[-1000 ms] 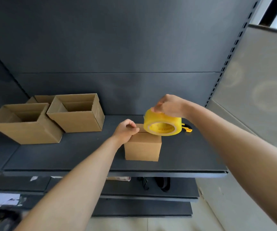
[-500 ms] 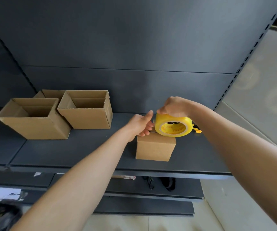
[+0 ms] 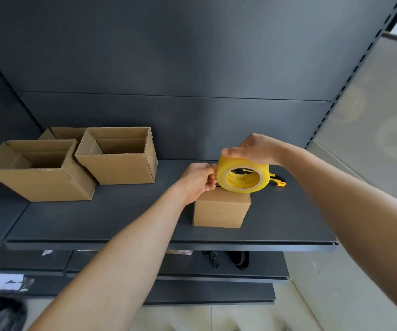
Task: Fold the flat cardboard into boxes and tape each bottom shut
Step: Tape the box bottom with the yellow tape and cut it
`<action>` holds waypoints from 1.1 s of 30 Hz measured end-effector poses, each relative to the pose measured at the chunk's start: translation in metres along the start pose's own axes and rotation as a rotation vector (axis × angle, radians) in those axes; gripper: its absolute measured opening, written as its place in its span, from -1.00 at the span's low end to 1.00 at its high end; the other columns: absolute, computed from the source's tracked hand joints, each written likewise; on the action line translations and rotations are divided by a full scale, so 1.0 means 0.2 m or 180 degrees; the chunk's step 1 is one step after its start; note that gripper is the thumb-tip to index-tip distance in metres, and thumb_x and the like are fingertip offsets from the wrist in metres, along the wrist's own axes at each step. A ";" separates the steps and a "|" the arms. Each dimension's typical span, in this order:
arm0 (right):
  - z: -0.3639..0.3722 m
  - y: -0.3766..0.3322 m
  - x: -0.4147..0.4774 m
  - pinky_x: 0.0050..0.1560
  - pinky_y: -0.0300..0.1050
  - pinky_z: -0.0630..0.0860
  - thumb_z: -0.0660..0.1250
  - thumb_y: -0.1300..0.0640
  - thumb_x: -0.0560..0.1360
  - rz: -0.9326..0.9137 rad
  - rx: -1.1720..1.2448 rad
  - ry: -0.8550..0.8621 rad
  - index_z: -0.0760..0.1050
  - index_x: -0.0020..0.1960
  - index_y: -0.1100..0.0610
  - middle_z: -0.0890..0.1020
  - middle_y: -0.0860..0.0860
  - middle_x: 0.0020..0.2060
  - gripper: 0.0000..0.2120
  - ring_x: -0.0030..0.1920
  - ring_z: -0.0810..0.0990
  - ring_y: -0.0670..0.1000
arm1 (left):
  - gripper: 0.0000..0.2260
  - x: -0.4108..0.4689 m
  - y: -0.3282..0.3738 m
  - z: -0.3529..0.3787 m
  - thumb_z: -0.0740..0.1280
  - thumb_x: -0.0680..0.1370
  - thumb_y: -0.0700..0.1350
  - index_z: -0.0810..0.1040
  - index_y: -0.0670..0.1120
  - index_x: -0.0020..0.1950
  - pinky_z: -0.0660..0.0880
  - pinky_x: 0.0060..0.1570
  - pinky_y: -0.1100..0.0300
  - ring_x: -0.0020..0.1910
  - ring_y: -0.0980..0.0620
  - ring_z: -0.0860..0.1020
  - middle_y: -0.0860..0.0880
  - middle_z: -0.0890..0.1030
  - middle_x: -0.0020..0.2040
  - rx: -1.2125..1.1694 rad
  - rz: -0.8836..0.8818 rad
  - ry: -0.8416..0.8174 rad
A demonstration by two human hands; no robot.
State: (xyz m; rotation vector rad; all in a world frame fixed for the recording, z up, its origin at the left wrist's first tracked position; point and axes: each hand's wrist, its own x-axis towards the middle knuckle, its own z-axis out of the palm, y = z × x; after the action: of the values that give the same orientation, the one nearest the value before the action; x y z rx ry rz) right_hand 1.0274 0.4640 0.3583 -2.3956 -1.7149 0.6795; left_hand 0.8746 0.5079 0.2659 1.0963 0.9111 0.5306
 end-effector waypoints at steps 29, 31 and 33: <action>0.23 -0.44 0.08 -0.17 -0.14 0.39 0.21 0.05 0.50 -0.0270 -0.2565 -0.0361 0.44 -0.03 0.05 0.43 -0.05 -0.27 -0.89 -0.13 0.49 0.04 | -0.71 -0.02 -0.17 -0.35 0.20 0.63 -0.16 0.35 -0.13 -0.30 0.36 -0.43 0.24 -0.39 0.06 0.33 -0.04 0.33 -0.37 -0.0332 -0.0007 0.0540; 0.23 -0.46 0.09 -0.16 -0.14 0.40 0.21 0.05 0.50 -0.0242 -0.2595 -0.0369 0.44 -0.02 0.04 0.44 -0.05 -0.26 -0.89 -0.12 0.49 0.04 | -0.71 -0.01 -0.17 -0.36 0.20 0.63 -0.13 0.36 -0.12 -0.29 0.39 -0.40 0.22 -0.38 0.05 0.35 -0.05 0.34 -0.35 -0.0110 -0.0006 0.0531; 0.24 -0.48 0.09 -0.12 -0.14 0.42 0.21 0.04 0.51 -0.0220 -0.2657 -0.0382 0.44 0.01 0.04 0.47 -0.05 -0.19 -0.88 -0.09 0.48 0.05 | -0.72 0.00 -0.18 -0.38 0.20 0.63 -0.12 0.36 -0.12 -0.28 0.43 -0.42 0.23 -0.37 0.05 0.36 -0.05 0.34 -0.34 0.0018 -0.0003 0.0519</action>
State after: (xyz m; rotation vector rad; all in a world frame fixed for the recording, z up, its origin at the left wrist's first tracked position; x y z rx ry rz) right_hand 0.9284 0.5064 0.3431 -2.7841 -2.4873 0.0756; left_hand 0.8095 0.5332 0.2208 1.0688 1.0555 0.6240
